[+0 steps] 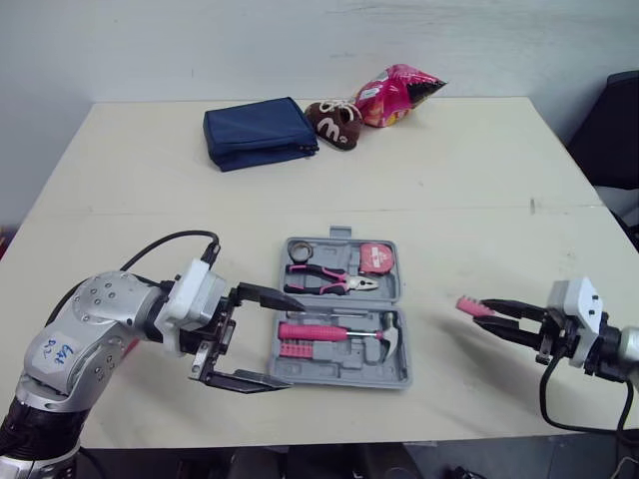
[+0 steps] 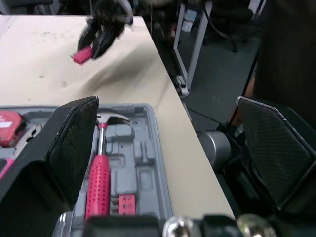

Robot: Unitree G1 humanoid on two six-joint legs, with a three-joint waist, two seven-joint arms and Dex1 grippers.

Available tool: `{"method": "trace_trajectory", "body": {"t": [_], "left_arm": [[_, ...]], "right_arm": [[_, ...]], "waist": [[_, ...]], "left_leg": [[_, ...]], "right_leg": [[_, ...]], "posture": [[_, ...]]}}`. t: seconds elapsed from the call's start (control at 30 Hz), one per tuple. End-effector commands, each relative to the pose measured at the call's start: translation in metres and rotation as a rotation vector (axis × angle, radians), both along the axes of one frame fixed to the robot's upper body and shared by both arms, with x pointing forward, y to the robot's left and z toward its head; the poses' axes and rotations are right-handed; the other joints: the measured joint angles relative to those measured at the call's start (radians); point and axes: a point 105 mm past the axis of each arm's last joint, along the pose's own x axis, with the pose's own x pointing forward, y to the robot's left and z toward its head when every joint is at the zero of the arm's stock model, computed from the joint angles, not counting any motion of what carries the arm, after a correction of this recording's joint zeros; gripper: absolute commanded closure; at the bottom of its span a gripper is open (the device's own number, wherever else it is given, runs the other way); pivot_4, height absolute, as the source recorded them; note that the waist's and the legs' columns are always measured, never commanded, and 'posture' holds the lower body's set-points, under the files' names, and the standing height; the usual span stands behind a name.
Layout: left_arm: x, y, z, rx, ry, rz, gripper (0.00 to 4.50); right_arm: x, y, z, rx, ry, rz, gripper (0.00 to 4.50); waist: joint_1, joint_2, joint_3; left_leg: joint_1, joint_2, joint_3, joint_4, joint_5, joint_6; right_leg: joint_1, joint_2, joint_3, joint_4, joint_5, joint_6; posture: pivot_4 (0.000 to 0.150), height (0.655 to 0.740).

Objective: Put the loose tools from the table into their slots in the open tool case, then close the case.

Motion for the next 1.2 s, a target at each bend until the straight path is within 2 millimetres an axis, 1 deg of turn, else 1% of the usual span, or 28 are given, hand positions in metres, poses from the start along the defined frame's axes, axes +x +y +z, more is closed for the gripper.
{"method": "trace_trajectory", "body": {"t": [0.03,0.13,0.17,0.23,0.3,0.33,0.4,0.5,0.57,0.67,0.77,0.93,1.07,1.2], "left_arm": [[-0.001,0.005,-0.003,0.024,-0.028,-0.006,0.00],[0.000,0.004,-0.005,0.005,-0.006,0.019,0.00],[0.000,0.005,-0.007,-0.007,0.018,0.041,0.00],[0.001,0.007,-0.011,-0.021,0.038,0.078,0.00],[-0.001,0.009,-0.014,-0.019,0.046,0.098,0.00],[-0.001,0.010,-0.015,-0.018,0.049,0.104,0.00],[-0.002,0.013,-0.017,-0.002,0.040,0.117,0.00],[-0.003,0.015,-0.016,0.007,0.036,0.130,0.00],[-0.003,0.017,-0.016,0.013,0.033,0.138,0.00],[-0.005,0.020,-0.020,0.025,0.040,0.149,0.00],[-0.005,0.019,-0.020,0.024,0.045,0.153,0.00],[-0.006,0.020,-0.021,0.031,0.047,0.164,0.00],[-0.006,0.021,-0.021,0.037,0.045,0.174,0.00],[-0.006,0.022,-0.020,0.041,0.044,0.184,0.00]], "right_arm": [[-0.015,0.041,0.012,0.017,0.097,0.110,3.71],[-0.023,0.060,0.008,-0.043,0.157,0.145,3.71],[-0.026,0.070,0.004,-0.066,0.172,0.152,3.71],[-0.028,0.080,-0.004,-0.127,0.194,0.131,3.71],[-0.031,0.092,-0.006,-0.128,0.196,0.151,3.71],[-0.032,0.097,-0.006,-0.114,0.197,0.159,3.71],[-0.026,0.105,-0.014,-0.156,0.189,0.146,3.71],[-0.020,0.111,-0.018,-0.181,0.184,0.122,3.71],[-0.021,0.114,-0.018,-0.184,0.189,0.129,3.71],[-0.023,0.123,-0.023,-0.203,0.214,0.152,3.71],[-0.020,0.130,-0.029,-0.220,0.229,0.152,3.71],[-0.014,0.139,-0.033,-0.255,0.229,0.164,3.71],[-0.011,0.139,-0.037,-0.286,0.240,0.153,3.71],[-0.012,0.135,-0.040,-0.330,0.259,0.158,3.71]], "waist": [[0.002,-0.003,0.002],[0.008,-0.006,0.003],[0.009,-0.006,0.003],[0.007,-0.007,0.002],[0.007,-0.007,0.003],[0.006,-0.007,0.003],[0.004,-0.008,0.003],[0.001,-0.008,0.003],[0.001,-0.008,0.003],[-0.001,-0.008,0.003],[-0.001,-0.008,0.003],[-0.002,-0.008,0.003],[-0.003,-0.008,0.003],[-0.005,-0.008,0.003]], "left_leg": [[0.000,0.000,-0.001,0.000,0.000,0.000],[-0.003,-0.001,-0.003,0.000,0.000,0.000],[-0.004,-0.001,-0.003,0.000,-0.001,0.001],[-0.008,-0.002,-0.003,0.000,-0.002,0.003],[-0.021,-0.002,-0.002,0.003,-0.002,0.003],[-0.023,-0.002,-0.002,0.004,-0.002,0.003],[-0.023,-0.002,-0.002,0.004,-0.002,0.003],[-0.023,-0.001,-0.001,0.006,-0.001,0.002],[-0.023,-0.001,-0.001,0.008,-0.001,0.002],[-0.023,-0.001,-0.001,0.010,0.000,0.003],[-0.023,-0.001,-0.001,0.010,0.000,0.003],[-0.023,-0.001,0.000,0.011,0.000,0.003],[-0.023,-0.001,0.000,0.011,0.000,0.003],[-0.023,-0.001,0.000,0.011,0.001,0.002]], "right_leg": [[0.000,0.000,0.000,0.000,0.000,0.000],[-0.001,-0.001,-0.002,-0.001,0.000,0.000],[-0.001,-0.002,-0.002,-0.002,0.000,0.000],[-0.005,-0.004,-0.002,-0.003,0.000,0.000],[-0.018,-0.005,-0.003,0.001,0.000,0.000],[-0.020,-0.005,-0.003,0.001,0.000,0.000],[-0.022,-0.004,-0.003,0.002,0.000,0.000],[-0.023,-0.004,-0.002,0.006,-0.001,-0.001],[-0.024,-0.004,-0.002,0.009,-0.001,-0.001],[-0.023,-0.004,-0.002,0.011,-0.001,-0.001],[-0.024,-0.004,-0.002,0.013,-0.001,-0.001],[-0.025,-0.004,-0.002,0.014,-0.001,-0.001],[-0.026,-0.004,-0.002,0.014,-0.001,-0.002],[-0.026,-0.004,-0.002,0.015,-0.001,-0.002]], "posture": [[0.150,0.7400],[0.150,0.7400],[0.150,0.7400],[0.150,0.7400],[0.150,0.7400],[0.150,0.7400],[0.150,0.7400],[0.150,0.7400],[0.150,0.7400],[0.150,0.7400],[0.150,0.7400],[0.150,0.7400],[0.150,0.7400],[0.150,0.7400]]}}
